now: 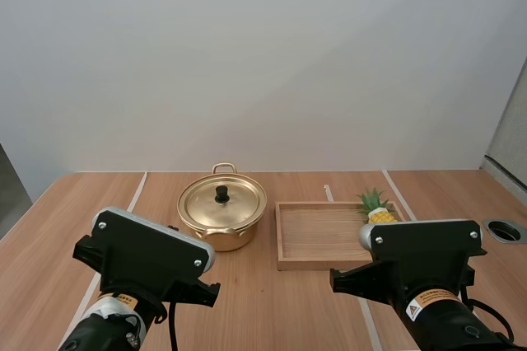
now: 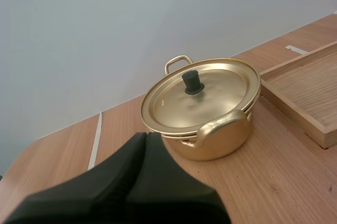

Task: Open the pot, put the grape inside, and close it

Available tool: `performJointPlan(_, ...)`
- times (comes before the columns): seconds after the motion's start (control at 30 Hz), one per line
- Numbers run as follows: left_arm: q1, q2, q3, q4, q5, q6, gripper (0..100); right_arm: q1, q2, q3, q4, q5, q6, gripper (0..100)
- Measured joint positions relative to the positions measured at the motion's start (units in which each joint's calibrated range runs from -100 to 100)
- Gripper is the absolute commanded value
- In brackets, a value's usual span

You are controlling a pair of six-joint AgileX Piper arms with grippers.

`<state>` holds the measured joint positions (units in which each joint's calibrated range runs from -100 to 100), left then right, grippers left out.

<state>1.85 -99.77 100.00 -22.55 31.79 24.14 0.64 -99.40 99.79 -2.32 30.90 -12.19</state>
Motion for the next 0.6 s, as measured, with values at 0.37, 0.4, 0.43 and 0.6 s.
performJointPlan(0.37,0.0,0.0,0.0,-0.11,0.17,-11.9,0,0.0,0.0,0.0,0.0,0.0,0.0,0)
performJointPlan(0.4,0.0,0.0,0.0,-0.11,0.17,-12.55,0,0.0,0.0,0.0,0.0,0.0,0.0,0)
performJointPlan(0.43,0.0,0.0,0.0,-0.11,0.17,-13.03,0,0.0,0.0,0.0,0.0,0.0,0.0,0)
performJointPlan(0.6,0.0,0.0,0.0,-0.11,0.17,-13.75,0,0.0,0.0,0.0,0.0,0.0,0.0,0)
